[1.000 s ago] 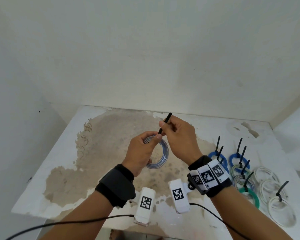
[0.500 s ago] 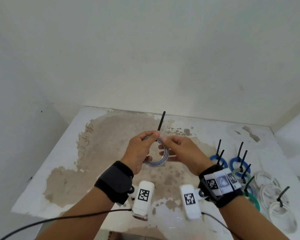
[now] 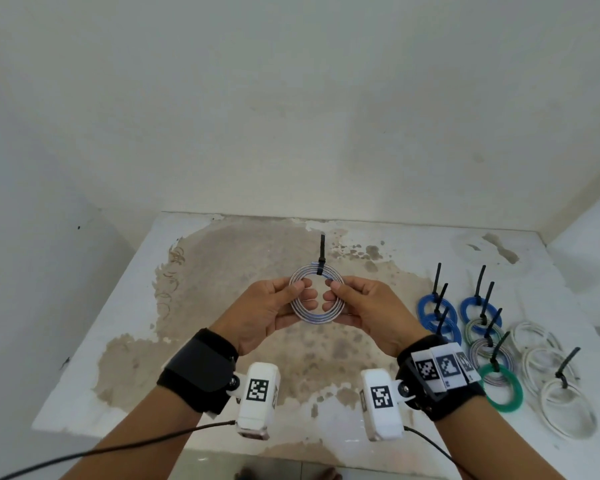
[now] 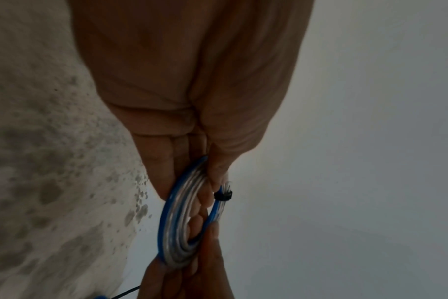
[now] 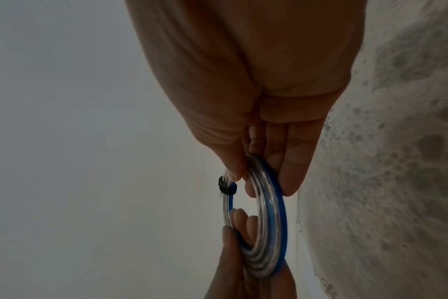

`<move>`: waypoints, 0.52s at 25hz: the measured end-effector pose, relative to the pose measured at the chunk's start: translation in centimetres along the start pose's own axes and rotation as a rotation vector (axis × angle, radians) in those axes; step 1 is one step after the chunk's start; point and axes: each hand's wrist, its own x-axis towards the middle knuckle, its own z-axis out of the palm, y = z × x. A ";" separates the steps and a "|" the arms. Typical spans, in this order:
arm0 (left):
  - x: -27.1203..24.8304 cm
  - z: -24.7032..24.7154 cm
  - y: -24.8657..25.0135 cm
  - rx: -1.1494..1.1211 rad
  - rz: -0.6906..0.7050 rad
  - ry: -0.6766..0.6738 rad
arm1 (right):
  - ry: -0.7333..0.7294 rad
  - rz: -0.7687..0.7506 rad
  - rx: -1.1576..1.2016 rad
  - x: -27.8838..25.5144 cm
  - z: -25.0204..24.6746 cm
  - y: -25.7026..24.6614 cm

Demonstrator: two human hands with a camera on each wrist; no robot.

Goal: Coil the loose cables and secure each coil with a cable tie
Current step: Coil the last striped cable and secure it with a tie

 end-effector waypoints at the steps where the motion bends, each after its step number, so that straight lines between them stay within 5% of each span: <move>1: -0.1 -0.1 -0.1 0.005 0.017 0.003 | 0.003 0.001 0.038 -0.1 0.2 0.1; 6: -0.4 -1.3 0.1 -0.087 0.082 -0.001 | -0.046 0.069 0.405 -1.2 1.6 1.3; 13: -2.7 -4.7 0.6 -0.185 0.093 -0.029 | -0.113 0.129 0.562 -2.0 6.4 3.2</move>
